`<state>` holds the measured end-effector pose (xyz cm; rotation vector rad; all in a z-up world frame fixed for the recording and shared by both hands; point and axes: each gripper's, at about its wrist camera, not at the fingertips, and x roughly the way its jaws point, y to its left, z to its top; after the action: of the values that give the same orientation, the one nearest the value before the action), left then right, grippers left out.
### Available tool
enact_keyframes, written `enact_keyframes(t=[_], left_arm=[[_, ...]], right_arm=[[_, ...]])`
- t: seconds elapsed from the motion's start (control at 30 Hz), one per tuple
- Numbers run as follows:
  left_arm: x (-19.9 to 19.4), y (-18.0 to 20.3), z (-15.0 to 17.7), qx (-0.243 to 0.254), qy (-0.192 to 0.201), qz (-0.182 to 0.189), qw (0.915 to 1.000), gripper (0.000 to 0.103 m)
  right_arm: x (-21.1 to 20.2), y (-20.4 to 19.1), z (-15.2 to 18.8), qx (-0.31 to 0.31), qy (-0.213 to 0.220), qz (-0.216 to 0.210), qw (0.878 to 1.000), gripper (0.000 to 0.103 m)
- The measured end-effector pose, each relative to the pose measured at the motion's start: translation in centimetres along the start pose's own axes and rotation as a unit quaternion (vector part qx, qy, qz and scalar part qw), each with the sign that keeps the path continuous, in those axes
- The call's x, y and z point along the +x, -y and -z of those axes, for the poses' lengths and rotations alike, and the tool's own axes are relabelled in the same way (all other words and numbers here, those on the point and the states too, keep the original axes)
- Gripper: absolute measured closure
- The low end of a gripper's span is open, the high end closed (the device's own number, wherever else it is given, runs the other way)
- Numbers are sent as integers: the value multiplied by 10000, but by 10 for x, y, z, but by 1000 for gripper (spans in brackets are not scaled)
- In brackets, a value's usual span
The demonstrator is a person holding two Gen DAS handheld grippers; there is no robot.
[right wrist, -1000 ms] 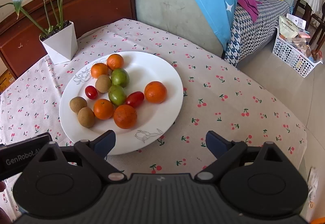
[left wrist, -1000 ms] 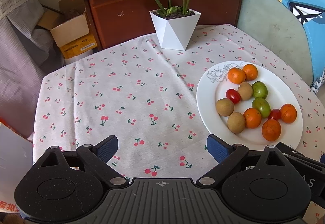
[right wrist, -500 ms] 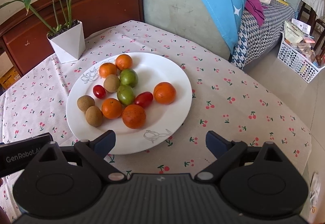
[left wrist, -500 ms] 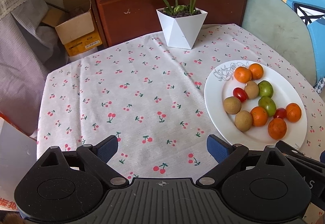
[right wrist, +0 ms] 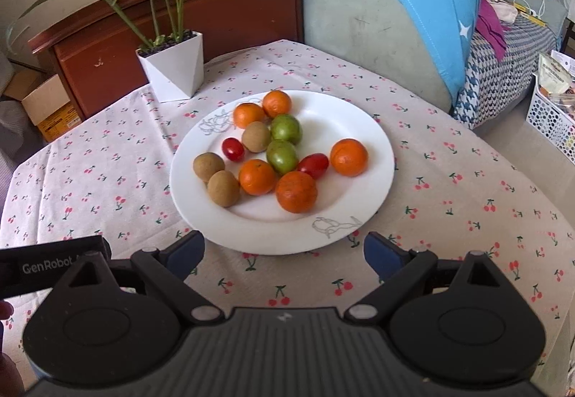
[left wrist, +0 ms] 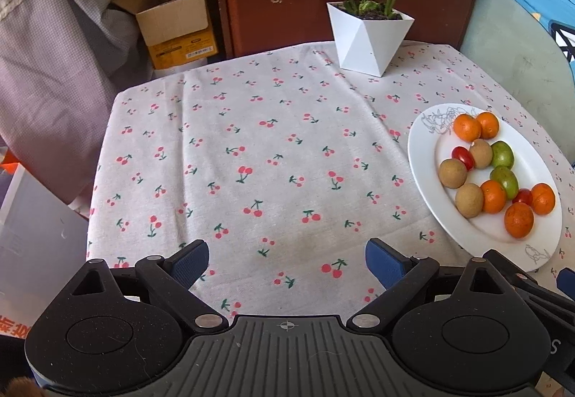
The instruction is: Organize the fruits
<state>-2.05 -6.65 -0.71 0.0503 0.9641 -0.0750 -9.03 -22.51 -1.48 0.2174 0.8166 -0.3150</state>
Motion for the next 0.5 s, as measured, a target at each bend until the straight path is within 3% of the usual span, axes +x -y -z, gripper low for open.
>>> enact_keyframes(t=[0.5], left_arm=[[-2, -45, 2, -458, 15, -110, 9989, 7]], right_arm=[[-7, -40, 44, -710, 40, -906, 9933, 8]])
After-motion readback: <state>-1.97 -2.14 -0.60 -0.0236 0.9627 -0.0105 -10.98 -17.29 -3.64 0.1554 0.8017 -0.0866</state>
